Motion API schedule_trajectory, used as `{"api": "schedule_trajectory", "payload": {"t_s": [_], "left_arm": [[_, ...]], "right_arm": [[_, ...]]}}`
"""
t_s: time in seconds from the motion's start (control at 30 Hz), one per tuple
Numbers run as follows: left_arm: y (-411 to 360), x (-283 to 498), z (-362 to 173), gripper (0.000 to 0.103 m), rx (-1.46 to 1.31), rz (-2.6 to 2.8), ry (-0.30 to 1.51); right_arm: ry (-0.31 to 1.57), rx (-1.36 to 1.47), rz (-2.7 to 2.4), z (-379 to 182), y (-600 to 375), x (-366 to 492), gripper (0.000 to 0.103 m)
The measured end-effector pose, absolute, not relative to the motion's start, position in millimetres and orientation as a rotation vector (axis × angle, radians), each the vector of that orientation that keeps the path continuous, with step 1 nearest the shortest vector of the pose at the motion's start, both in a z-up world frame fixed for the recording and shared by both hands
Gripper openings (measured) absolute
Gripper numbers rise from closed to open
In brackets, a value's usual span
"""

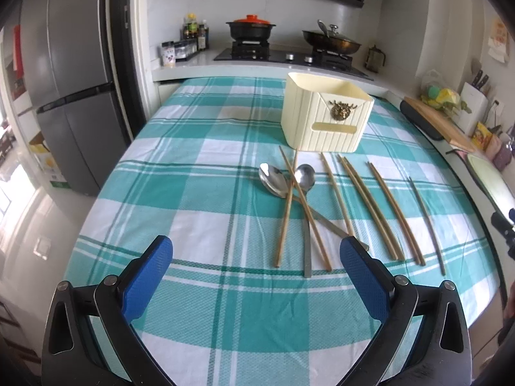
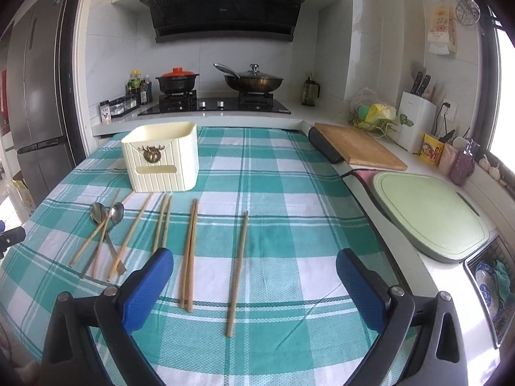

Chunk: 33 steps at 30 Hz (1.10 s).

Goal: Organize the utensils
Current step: 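Grasp a wooden chopstick with the left tool while the right tool approaches another chopstick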

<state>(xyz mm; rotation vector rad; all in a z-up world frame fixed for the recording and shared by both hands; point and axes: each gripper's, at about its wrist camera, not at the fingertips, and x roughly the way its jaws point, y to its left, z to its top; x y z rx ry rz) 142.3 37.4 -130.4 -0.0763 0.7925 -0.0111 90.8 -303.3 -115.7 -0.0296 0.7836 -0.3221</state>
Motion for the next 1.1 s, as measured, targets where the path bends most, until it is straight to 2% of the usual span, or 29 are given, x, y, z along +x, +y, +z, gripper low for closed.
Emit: {"api": "schedule_trajectory", "payload": {"t_s": [0.1,0.17,0.27,0.3,0.4,0.47,0.57,0.73,0.93,1.0,1.03,1.1], "left_arm": [[31.8,160.5,-135.3,0.101,-0.099,-0.041,0.816],[25.4,172.8,-139.2,0.091,-0.108,-0.062,0.835],[12.5,192.0,-149.4,0.082,-0.108,-0.089,0.881],[8.0,198.7,-154.2,0.080,-0.104,-0.097,0.897],[-4.0,220.3,-170.5,0.060,-0.093,-0.101,0.954],[-7.5,237.8,-183.6,0.041,-0.112,-0.097,1.007],[-8.5,263.6,-202.7,0.025,-0.156,-0.090,1.089],[-16.4,283.2,-212.8,0.025,-0.141,-0.060,1.121],[-29.4,296.4,-219.8,0.018,-0.070,-0.030,1.131],[-27.1,296.6,-218.6,0.013,-0.081,-0.031,1.116],[-26.0,296.7,-217.2,0.006,-0.078,-0.029,1.104],[-22.4,297.5,-217.2,0.004,-0.077,-0.042,1.099]], "right_arm": [[0.838,-0.015,-0.317,-133.2,-311.7,101.8,0.098],[0.864,-0.007,-0.309,-142.9,-313.4,106.7,0.096],[0.892,0.002,-0.292,-156.1,-314.0,112.2,0.096],[0.903,0.005,-0.284,-159.5,-314.3,114.3,0.092],[0.930,0.018,-0.258,-169.3,-315.6,121.5,0.087],[0.936,0.033,-0.249,-173.6,-317.5,124.3,0.087],[0.945,0.048,-0.239,-178.8,-319.9,129.5,0.087],[0.955,0.062,-0.230,-184.4,-326.2,135.4,0.087],[0.960,0.084,-0.225,-190.5,-332.0,141.9,0.087],[0.962,0.085,-0.223,-191.6,-332.1,143.5,0.087],[0.962,0.085,-0.222,-191.8,-332.0,143.6,0.087],[0.963,0.081,-0.223,-192.3,-331.7,144.6,0.087]]}}
